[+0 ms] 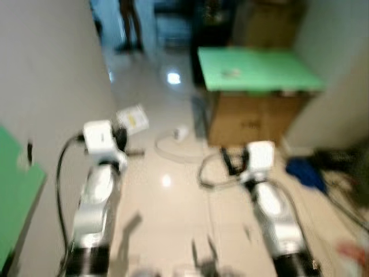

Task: Hang keys on a hook

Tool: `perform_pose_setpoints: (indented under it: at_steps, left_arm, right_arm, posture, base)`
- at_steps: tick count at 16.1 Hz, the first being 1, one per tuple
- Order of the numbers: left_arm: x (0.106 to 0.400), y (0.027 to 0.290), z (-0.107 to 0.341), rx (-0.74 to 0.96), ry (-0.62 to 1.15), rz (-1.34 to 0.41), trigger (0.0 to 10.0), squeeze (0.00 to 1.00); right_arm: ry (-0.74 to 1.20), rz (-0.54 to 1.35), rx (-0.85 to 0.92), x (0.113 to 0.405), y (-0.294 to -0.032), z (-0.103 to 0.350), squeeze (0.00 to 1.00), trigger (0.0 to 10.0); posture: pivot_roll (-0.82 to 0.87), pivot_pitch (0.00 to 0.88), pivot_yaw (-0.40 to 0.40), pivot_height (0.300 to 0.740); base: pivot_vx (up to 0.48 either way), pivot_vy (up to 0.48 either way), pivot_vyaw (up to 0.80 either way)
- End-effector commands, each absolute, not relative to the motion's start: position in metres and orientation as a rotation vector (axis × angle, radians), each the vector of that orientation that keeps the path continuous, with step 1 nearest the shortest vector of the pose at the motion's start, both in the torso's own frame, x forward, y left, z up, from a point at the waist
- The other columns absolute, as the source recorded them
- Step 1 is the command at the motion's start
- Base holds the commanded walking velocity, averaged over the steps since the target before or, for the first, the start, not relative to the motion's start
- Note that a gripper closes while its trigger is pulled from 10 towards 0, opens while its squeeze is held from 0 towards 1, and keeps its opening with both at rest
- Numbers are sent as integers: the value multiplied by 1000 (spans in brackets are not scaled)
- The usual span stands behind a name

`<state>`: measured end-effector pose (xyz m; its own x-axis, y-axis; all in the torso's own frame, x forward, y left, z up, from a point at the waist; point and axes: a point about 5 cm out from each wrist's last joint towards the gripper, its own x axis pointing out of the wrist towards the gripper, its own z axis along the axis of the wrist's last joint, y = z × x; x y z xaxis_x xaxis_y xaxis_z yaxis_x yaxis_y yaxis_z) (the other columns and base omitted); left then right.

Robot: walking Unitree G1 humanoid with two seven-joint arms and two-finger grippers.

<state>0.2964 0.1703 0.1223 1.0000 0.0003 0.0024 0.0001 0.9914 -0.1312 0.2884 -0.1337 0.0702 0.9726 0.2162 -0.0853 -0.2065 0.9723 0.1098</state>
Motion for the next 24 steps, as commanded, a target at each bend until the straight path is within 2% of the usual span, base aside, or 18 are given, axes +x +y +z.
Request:
perform_pose_setpoints:
  at_steps: [1, 6, 10, 13, 20, 22, 24]
  left_arm:
    - [297, 169, 126, -116, -14, -4, 10000, 0]
    - [299, 166, 127, -130, -45, -50, 10000, 0]
    - [294, 162, 126, -119, -48, -61, 10000, 0]
    - [295, 162, 125, -122, -51, -56, 10000, 0]
    - [293, 167, 127, -94, -52, -12, 10000, 0]
    - [295, 176, 126, -30, -36, 48, 10000, 0]
    - [289, 202, 112, -13, 15, 160, 10000, 0]
  right_arm:
    - [69, 213, 104, 292, -134, 77, 0, 10000]
    - [58, 225, 106, 291, -132, 80, 0, 10000]
    - [59, 224, 103, 291, -133, 80, 0, 10000]
    - [55, 228, 99, 292, -133, 81, 0, 10000]
    - [52, 270, 92, 294, -130, 82, 0, 10000]
    - [48, 279, 97, 295, -128, 83, 27, 10000]
    - [45, 277, 109, 298, -128, 85, 59, 10000]
  posture:
    - [-63, 20, -2, 740]
    - [-85, 18, -10, 740]
    - [-81, 25, -10, 740]
    - [-76, 26, -17, 740]
    - [-50, 33, -37, 740]
    - [-43, 34, -40, 740]
    - [-41, 32, -43, 740]
  base:
    - [-307, 0, 0]
    - [-61, 0, 578]
    - [-368, -157, 648]
    - [0, -443, 535]
    - [0, 0, 451]
    - [0, 0, 416]
    - [0, 0, 0]
